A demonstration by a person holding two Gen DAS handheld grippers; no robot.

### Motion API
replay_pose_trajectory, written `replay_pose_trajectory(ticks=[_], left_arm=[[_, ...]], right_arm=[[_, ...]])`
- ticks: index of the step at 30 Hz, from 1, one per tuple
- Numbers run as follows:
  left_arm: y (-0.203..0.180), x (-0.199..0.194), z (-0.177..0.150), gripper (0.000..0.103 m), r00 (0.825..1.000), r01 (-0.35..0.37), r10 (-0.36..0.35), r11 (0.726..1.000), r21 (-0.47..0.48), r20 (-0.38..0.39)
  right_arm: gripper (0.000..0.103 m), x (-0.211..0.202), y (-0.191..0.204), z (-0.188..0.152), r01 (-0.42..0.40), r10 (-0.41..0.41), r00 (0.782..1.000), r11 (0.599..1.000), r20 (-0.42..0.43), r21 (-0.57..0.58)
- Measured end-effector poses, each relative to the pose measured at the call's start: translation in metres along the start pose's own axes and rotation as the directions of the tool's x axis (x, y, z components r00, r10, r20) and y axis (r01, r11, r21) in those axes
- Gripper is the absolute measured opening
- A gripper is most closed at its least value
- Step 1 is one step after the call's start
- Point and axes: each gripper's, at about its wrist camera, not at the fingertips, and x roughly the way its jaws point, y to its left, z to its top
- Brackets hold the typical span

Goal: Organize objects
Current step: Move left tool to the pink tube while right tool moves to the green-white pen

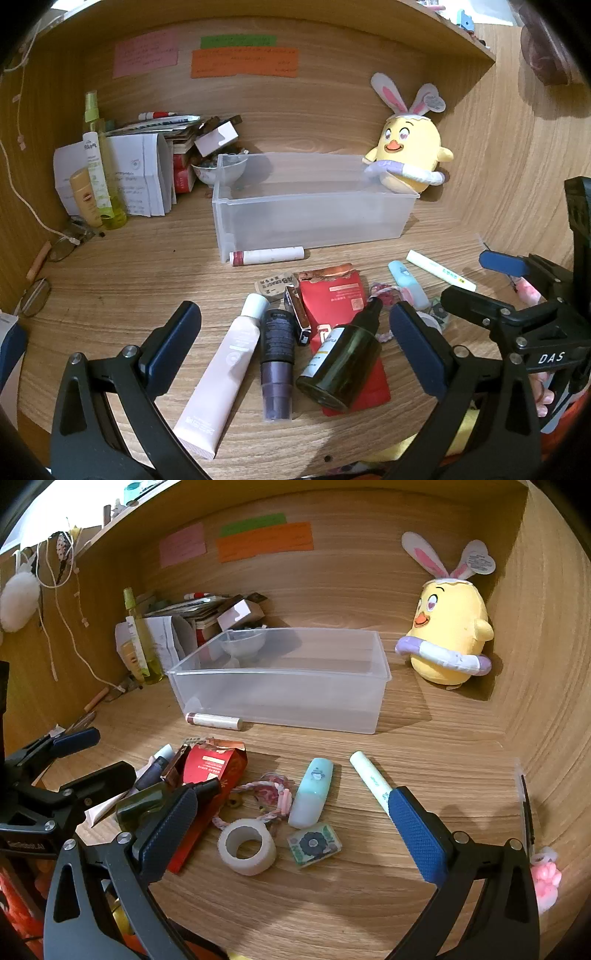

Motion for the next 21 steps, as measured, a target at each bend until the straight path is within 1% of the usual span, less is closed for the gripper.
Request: replay_pose_trajectory(ticks=[5, 9, 10, 12, 14, 16, 19, 21], left_arm=[[0.006, 0.002, 0.001, 0.103, 1.000, 0.006, -0.006, 1.000, -0.005, 0.007], [0.018, 0.002, 0.005, 0.103, 1.000, 0.015, -0.015, 1.000, -0.025, 0.002], [0.021, 0.002, 0.006, 0.100, 1.000, 0.010, -0.010, 0.999, -0.030, 0.000], [0.031, 0.003, 0.007, 0.084, 1.000, -0.005, 0.005, 0.999, -0.037, -0.014], [0.041, 0.005, 0.007, 0.083, 0.999, -0.013, 0.011, 0.998, -0.054, -0.041], [0.053, 0.008, 0.006, 0.083, 0.998, -0.015, 0.010, 0.997, -0.080, -0.065], [0.064, 0.014, 0.001, 0.081, 0.994, -0.055, 0.047, 0.995, -0.085, -0.099], [0.069, 0.019, -0.004, 0.075, 0.990, -0.073, 0.063, 0.994, -0.081, -0.130]], right_arm=[[0.103, 0.004, -0.001, 0.003, -0.002, 0.002, 1.000, 1.000, -0.013, -0.012], [0.103, 0.005, -0.008, 0.008, 0.003, -0.003, 1.000, 1.000, -0.009, -0.006], [0.103, 0.004, -0.010, 0.009, 0.008, -0.008, 1.000, 1.000, -0.005, -0.003], [0.103, 0.003, -0.018, 0.013, 0.033, -0.033, 0.999, 0.999, 0.005, 0.001], [0.103, 0.002, -0.027, 0.016, 0.053, -0.053, 0.999, 0.998, 0.010, 0.016], [0.102, 0.003, -0.039, 0.020, 0.055, -0.055, 0.998, 0.998, 0.005, 0.038], [0.102, 0.006, -0.057, 0.022, 0.068, -0.068, 0.998, 0.995, -0.008, 0.075], [0.095, 0.012, -0.065, 0.022, 0.087, -0.085, 0.996, 0.992, -0.031, 0.087]])
